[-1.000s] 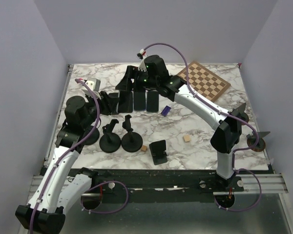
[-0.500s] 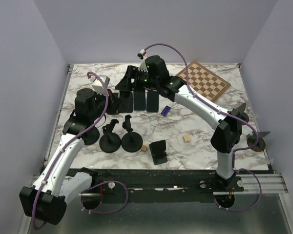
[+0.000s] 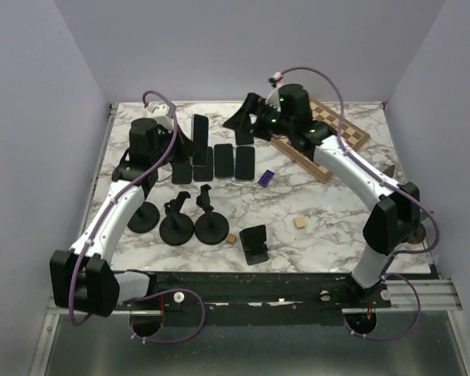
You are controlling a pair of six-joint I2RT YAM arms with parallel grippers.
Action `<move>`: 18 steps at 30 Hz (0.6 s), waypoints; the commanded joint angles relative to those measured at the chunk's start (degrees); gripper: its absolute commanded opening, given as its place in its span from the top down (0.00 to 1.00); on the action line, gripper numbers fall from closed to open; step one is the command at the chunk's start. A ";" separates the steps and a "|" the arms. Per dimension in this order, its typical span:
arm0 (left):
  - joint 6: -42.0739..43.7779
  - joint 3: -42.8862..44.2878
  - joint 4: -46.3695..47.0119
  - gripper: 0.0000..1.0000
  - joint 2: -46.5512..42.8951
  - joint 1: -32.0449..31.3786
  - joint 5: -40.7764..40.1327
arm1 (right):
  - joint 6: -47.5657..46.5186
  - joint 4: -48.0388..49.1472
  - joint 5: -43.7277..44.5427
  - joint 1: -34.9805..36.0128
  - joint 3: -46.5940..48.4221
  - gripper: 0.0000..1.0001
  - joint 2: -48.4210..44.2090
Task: Remove the phone from the phone stand
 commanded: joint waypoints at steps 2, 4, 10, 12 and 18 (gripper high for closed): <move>-2.02 13.75 -0.99 1.00 12.16 1.70 2.99 | -4.25 1.35 5.80 -8.92 -8.06 0.00 -10.80; -2.08 20.33 -4.53 1.00 19.30 2.20 3.88 | -6.72 0.33 7.30 -10.42 -10.10 0.00 -12.99; -2.34 38.26 -8.51 1.00 37.13 3.28 3.43 | -11.45 -1.18 6.56 -12.11 -16.25 0.00 -17.46; -2.31 43.67 -8.17 1.00 41.85 3.51 4.15 | -11.40 -0.90 5.74 -12.11 -18.62 0.00 -18.54; -2.76 58.62 -11.71 1.00 55.48 4.57 3.16 | -12.05 -0.12 3.92 -12.21 -22.93 0.00 -20.47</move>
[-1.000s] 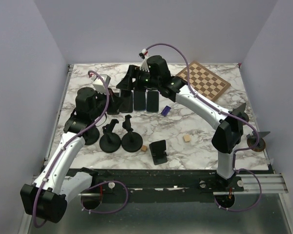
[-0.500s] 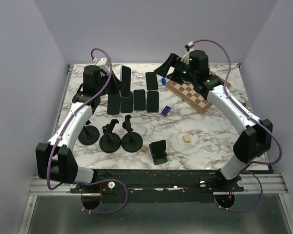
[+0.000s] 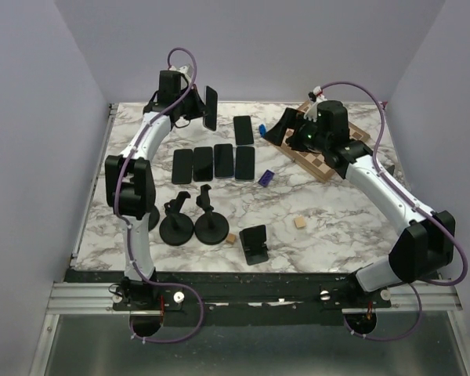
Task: Remove the phone from the phone stand
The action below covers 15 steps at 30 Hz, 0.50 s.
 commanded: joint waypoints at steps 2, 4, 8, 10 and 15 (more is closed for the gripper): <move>-1.85 13.00 -2.17 1.00 8.78 1.12 1.76 | -2.37 0.03 -1.27 0.00 -2.81 0.00 -2.47; -2.59 15.87 -2.70 1.00 11.85 1.12 2.58 | -2.25 0.46 -1.52 -0.05 -3.21 0.00 -2.37; -5.16 18.64 -2.20 1.00 16.34 1.01 4.35 | -1.92 1.67 -2.90 0.00 -3.93 0.00 -1.89; -5.85 19.35 -2.33 0.99 17.96 0.96 3.70 | -2.19 1.68 -3.02 -0.03 -4.24 0.00 -1.64; -6.86 26.18 -7.04 0.96 24.48 0.90 4.14 | -2.68 1.33 -2.71 -0.05 -6.07 0.00 -1.57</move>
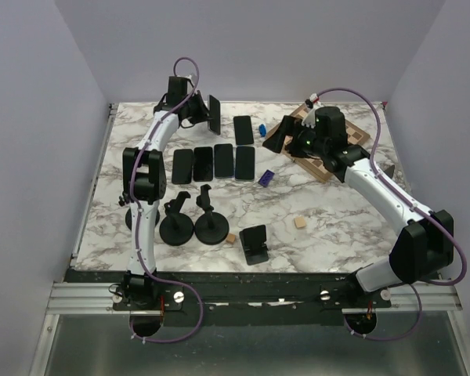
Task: Remove the phone from the phone stand
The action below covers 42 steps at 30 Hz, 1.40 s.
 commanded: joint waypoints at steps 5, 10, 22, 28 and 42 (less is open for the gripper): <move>-7.76 7.84 -0.51 0.96 7.66 0.26 5.71 | -0.79 0.80 -1.50 -0.01 -3.97 0.00 -1.44; -9.38 9.31 -0.76 0.94 9.17 0.39 7.68 | -1.04 0.80 -1.22 -0.04 -5.52 0.00 -2.03; -12.22 9.55 0.44 0.80 10.11 0.47 11.11 | -0.57 0.72 -2.33 -0.01 -5.99 0.00 -1.99; -13.75 10.27 0.65 0.73 10.65 0.65 10.62 | -0.88 -0.42 -1.19 -0.02 -5.90 0.00 -4.20; -12.25 8.12 -0.25 0.50 7.15 2.00 9.18 | -0.19 -1.87 -1.38 -0.03 -6.10 0.00 -5.85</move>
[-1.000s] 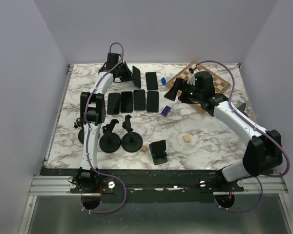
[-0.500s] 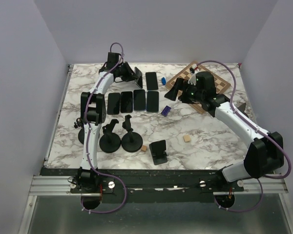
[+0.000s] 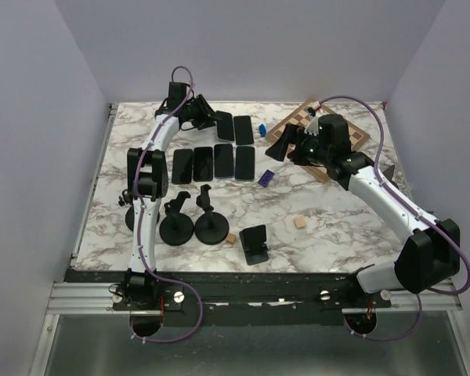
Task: Remove the phone from the phone stand
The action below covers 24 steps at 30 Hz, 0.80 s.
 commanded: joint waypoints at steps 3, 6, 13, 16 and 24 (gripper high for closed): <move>4.68 -1.17 -1.46 0.45 -6.83 1.33 -1.88 | -0.14 -2.15 0.11 0.00 -0.84 0.00 -2.43; 8.09 -1.13 -3.57 0.37 -11.55 1.43 -4.33 | -0.35 -3.20 1.03 -0.04 -0.92 0.00 -3.70; 10.76 -3.23 -6.35 0.37 -24.37 1.52 -3.88 | -0.94 -5.59 3.64 0.00 -2.29 0.00 -9.24; 12.17 -7.48 -6.31 0.37 -32.00 0.97 -4.01 | -1.25 -6.81 5.45 -0.02 -3.12 0.00 -12.00; 16.16 -33.41 0.88 0.35 -61.08 -2.53 -6.68 | -1.26 -9.74 12.25 -0.04 -6.35 0.00 -21.92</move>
